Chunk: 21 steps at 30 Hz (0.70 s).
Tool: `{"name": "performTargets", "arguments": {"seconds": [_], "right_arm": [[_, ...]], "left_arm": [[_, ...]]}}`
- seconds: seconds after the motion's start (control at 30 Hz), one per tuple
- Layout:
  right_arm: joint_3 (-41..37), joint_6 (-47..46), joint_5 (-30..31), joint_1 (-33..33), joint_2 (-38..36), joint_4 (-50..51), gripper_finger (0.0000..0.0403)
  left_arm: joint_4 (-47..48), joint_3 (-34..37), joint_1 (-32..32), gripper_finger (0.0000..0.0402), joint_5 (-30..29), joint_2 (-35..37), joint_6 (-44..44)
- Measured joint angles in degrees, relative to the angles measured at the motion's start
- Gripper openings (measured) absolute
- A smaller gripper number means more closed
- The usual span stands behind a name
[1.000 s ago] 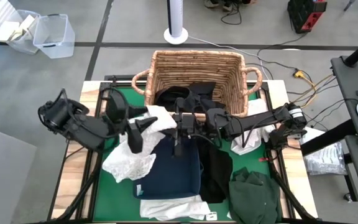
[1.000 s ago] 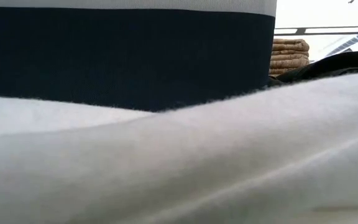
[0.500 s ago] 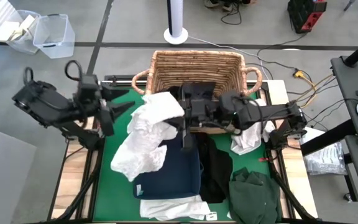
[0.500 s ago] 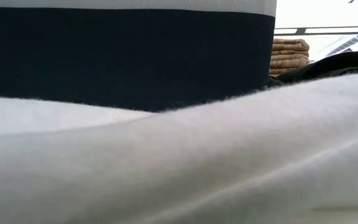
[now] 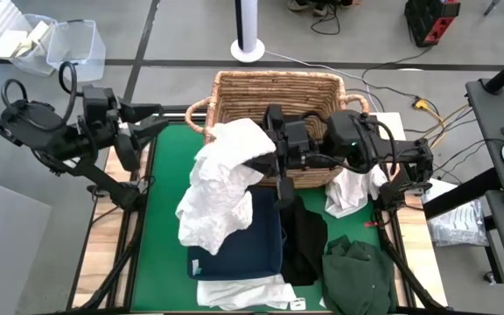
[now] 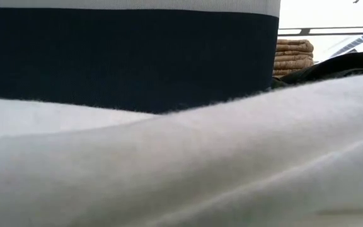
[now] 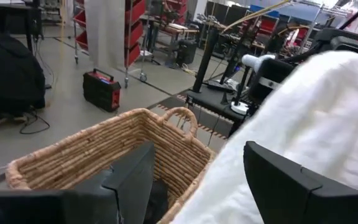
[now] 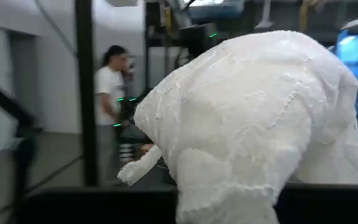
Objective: Sort clothes
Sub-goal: Put the left white blouse into the blue laundry organizer
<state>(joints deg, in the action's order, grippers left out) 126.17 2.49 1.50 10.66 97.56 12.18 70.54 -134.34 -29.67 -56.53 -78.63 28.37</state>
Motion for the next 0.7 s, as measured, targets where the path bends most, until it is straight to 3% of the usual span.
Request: {"name": "performTargets", "arguments": {"seconds": [0.3,0.7], "right_arm": [[9.03,-5.46,-4.72,1.43,-0.1,16.85,0.0019],[8.74,-8.45,-5.0,2.24,-0.66,29.97,0.0019]], "left_arm": [[0.0,0.0,0.0,0.0224,-1.7,2.05,-2.41],[-0.02,0.0,0.0,0.0224,-3.15,2.77,-3.93]]}}
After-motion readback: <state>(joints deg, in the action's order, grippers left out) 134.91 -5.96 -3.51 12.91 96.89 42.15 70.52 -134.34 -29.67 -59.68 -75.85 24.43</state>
